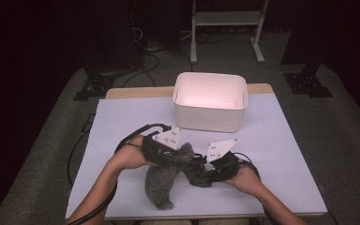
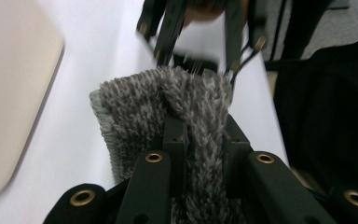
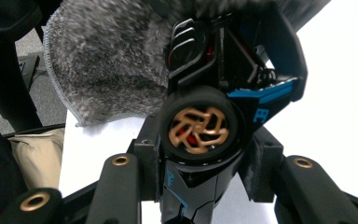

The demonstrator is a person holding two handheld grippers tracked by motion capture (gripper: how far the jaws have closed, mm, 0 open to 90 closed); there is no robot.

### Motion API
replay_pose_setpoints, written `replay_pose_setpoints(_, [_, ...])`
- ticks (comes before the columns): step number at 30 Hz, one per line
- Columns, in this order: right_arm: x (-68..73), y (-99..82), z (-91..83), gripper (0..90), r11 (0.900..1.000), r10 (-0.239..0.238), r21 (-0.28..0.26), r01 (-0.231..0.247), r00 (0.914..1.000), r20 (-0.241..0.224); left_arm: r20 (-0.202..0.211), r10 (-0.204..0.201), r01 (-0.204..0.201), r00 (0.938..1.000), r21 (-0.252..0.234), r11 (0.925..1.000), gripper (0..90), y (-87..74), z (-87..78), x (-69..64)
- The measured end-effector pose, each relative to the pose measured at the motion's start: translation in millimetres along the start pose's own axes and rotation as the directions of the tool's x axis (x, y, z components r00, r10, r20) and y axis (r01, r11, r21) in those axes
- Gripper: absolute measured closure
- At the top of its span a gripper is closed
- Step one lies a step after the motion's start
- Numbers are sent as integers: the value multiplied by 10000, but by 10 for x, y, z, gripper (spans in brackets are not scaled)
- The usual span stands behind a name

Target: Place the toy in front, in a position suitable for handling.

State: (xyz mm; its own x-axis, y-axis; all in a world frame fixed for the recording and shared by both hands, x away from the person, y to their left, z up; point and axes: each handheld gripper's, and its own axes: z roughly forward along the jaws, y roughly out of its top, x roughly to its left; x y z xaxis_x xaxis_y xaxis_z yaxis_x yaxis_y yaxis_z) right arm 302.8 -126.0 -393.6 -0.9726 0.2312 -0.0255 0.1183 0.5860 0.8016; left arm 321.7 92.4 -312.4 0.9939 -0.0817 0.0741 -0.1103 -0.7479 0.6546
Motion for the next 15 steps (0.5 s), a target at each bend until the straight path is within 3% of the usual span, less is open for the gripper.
replay_pose_setpoints(3, [12,8,11,557,10000,-75,-27,75,10000,16,83,275,-276,9996,127,9995,771,125,36,5])
replay_pose_setpoints(8, [-17,-95,-76,558,9980,463,-421,-463,9989,-17,273,389,-394,9989,183,9991,769,293,138,47])
replay_pose_setpoints(12, [-27,-129,-116,558,9979,499,-426,-498,9987,34,332,367,-374,9988,196,9991,767,292,158,63])
replay_pose_setpoints(15, [-56,-170,-174,555,9966,746,-360,-747,9972,-47,338,-108,106,9994,38,9999,763,149,129,103])
